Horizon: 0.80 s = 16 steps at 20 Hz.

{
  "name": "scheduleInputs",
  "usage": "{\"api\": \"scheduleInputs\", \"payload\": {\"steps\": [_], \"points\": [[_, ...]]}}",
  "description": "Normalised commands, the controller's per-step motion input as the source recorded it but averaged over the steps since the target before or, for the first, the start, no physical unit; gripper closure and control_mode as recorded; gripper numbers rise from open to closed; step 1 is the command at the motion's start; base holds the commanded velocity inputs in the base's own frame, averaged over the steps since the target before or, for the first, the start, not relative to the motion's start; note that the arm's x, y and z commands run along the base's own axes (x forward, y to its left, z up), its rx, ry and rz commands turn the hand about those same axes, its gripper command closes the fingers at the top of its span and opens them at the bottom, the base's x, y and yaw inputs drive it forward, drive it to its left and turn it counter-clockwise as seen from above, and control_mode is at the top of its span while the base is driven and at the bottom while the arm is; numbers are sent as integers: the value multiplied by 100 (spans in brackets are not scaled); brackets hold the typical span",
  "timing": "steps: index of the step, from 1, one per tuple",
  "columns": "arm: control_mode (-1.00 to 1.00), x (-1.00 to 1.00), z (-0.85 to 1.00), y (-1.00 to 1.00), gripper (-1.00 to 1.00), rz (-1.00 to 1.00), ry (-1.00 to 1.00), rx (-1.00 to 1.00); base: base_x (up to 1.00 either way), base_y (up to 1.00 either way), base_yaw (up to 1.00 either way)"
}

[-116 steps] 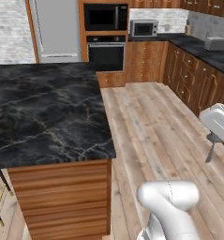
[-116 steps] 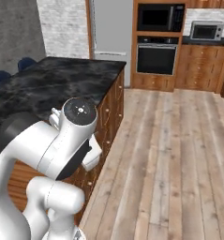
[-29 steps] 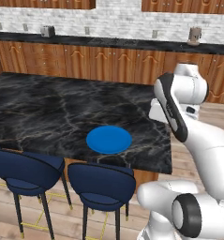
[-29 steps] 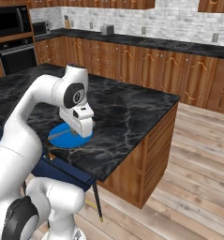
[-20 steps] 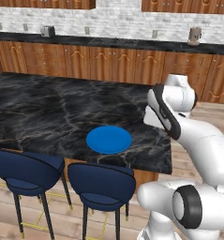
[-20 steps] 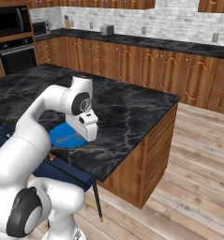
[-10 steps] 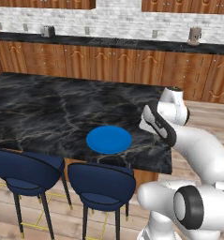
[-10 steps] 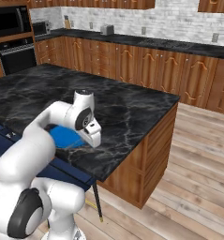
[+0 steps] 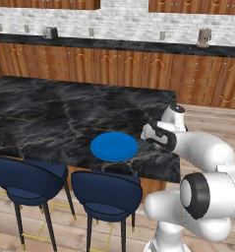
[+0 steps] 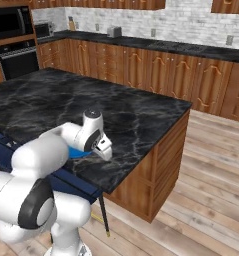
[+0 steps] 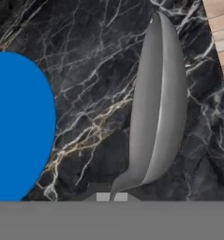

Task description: Take the fork and place it on the left side of the plate. Then take the spoon and place it on the right side of the plate. Make sure they're directly next to the plate.

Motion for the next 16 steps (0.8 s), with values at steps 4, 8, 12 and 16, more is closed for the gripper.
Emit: {"api": "scheduleInputs", "payload": {"steps": [4,8,12,16], "points": [[-100,49,-24,0,100,5,-4,0,0,0,0],[-100,64,-34,3,100,3,0,0,0,0,0],[-100,71,-31,0,100,2,0,0,0,0,0],[-100,68,-26,1,100,2,0,0,0,0,0]]}}
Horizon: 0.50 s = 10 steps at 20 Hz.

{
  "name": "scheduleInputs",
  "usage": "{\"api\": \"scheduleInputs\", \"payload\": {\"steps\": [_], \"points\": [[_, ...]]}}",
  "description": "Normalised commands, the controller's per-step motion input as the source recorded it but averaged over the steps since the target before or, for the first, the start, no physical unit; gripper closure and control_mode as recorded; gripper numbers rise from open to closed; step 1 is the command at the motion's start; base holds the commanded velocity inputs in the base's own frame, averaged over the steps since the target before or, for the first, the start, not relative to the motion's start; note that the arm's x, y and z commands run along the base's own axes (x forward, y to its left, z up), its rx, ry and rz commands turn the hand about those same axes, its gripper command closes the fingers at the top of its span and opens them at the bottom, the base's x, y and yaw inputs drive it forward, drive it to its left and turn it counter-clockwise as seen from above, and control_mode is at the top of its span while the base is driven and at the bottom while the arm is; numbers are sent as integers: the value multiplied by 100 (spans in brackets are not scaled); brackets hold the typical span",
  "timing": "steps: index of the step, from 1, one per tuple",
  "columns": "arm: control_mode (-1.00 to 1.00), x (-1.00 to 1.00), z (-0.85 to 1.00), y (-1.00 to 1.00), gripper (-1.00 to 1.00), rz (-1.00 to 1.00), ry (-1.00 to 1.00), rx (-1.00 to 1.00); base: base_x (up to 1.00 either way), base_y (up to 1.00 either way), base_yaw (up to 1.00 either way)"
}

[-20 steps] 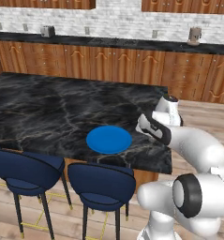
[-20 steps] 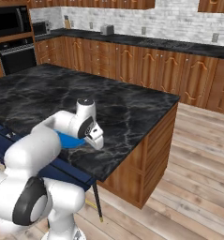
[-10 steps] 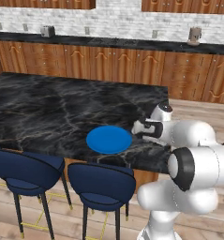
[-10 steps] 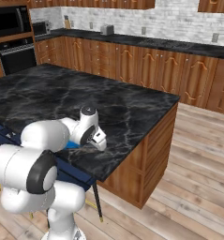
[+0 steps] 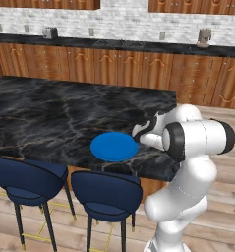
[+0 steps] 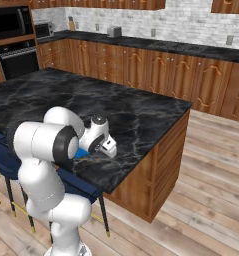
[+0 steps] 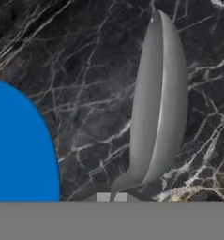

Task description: Take the fork and place it on the left side of the plate. Then take the spoon and place it on the right side of the plate. Make sure they're directly next to the plate.

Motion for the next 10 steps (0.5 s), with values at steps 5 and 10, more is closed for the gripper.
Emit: {"api": "scheduleInputs", "payload": {"steps": [5,10], "points": [[-100,56,-35,6,100,3,0,0,0,0,0],[-100,51,-48,7,100,3,0,0,0,0,0]]}}
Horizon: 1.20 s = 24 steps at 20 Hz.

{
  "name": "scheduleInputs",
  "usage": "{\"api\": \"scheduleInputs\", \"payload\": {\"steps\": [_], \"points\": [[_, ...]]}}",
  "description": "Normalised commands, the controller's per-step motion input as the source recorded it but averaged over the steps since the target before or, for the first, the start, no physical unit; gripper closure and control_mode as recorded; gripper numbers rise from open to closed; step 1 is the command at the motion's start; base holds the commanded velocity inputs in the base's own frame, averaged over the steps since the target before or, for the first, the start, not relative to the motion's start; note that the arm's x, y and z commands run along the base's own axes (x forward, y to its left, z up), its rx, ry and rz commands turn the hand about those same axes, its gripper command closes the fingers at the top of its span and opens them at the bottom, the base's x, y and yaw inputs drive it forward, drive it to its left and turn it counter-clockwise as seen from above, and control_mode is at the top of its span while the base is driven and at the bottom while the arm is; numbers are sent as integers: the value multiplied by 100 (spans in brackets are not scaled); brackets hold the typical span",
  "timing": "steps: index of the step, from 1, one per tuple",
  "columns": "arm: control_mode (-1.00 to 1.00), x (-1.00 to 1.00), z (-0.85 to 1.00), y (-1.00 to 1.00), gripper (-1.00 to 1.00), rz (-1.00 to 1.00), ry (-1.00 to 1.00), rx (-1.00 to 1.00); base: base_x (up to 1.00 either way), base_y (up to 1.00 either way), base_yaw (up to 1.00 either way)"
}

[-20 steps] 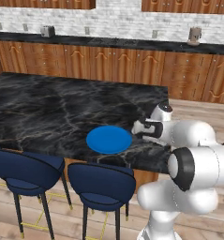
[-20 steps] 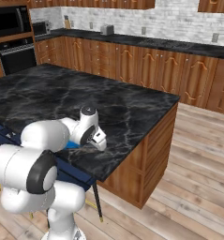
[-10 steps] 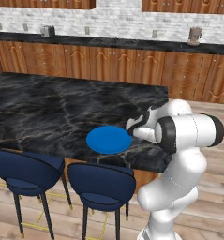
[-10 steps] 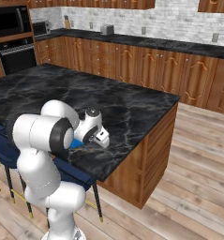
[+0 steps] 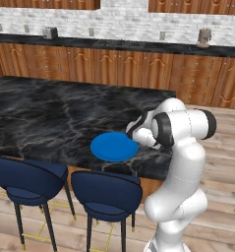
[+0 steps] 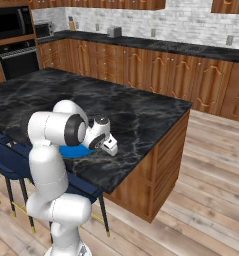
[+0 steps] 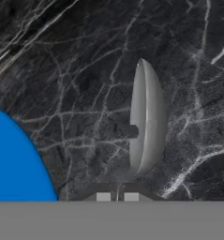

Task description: Take the fork and place it on the left side of the plate. Then take the spoon and place it on the right side of the plate. Make sure they're directly next to the plate.

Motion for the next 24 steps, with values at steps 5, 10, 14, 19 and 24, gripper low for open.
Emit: {"api": "scheduleInputs", "payload": {"steps": [5,10,14,19,24], "points": [[-100,46,-42,0,100,3,0,0,0,0,0],[-100,8,-10,0,-100,3,-9,0,0,0,0],[-100,-34,13,-22,-100,3,-13,5,0,0,0],[-100,-48,59,-20,-100,5,-13,10,0,0,0],[-100,-45,92,-29,-100,4,-10,16,0,0,0]]}}
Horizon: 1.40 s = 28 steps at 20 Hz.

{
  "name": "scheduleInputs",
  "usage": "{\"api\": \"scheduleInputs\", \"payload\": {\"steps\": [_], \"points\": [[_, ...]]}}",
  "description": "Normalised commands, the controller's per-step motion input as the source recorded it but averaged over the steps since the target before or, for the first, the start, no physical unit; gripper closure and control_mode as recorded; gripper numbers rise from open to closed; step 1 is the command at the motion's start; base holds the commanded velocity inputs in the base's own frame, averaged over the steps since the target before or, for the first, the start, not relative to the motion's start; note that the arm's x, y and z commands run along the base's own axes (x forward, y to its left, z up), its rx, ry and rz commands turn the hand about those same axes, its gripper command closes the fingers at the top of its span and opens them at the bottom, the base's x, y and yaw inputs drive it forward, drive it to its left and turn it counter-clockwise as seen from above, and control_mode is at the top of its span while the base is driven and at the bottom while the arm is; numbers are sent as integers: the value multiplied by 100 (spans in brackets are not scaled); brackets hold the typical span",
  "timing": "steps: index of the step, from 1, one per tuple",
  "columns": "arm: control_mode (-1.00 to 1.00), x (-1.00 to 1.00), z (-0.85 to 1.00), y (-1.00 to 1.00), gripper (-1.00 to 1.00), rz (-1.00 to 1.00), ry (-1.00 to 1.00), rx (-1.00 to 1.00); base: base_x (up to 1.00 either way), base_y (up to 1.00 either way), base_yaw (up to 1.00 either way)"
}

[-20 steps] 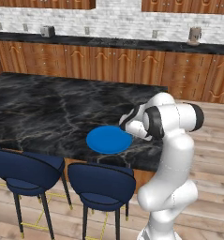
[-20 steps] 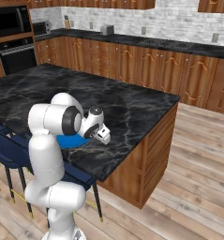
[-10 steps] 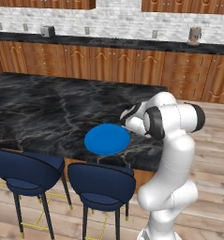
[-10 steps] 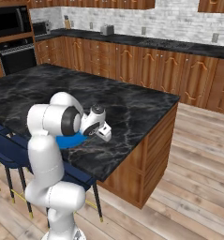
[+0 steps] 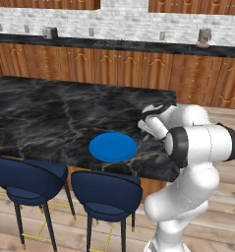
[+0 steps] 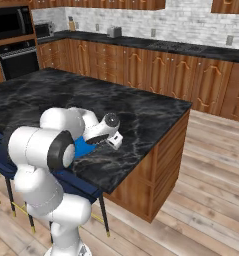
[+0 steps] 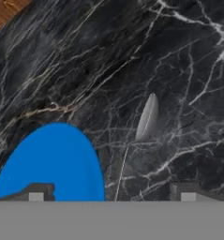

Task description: Take the fork and place it on the left side of the plate. Then take the spoon and place it on the right side of the plate. Make sure they're directly next to the plate.

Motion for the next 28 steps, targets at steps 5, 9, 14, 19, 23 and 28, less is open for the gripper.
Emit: {"api": "scheduleInputs", "payload": {"steps": [5,9,14,19,23,28], "points": [[-100,-96,100,-59,-100,0,-2,15,0,0,0],[-100,-100,100,-51,-100,0,1,5,0,0,0],[-100,-100,100,-33,-100,0,24,0,0,0,0],[-100,-88,68,-4,-100,0,49,-7,0,0,0],[-100,-96,23,4,-100,0,50,-19,0,0,0],[-100,-100,4,2,-100,0,43,-21,0,0,0]]}}
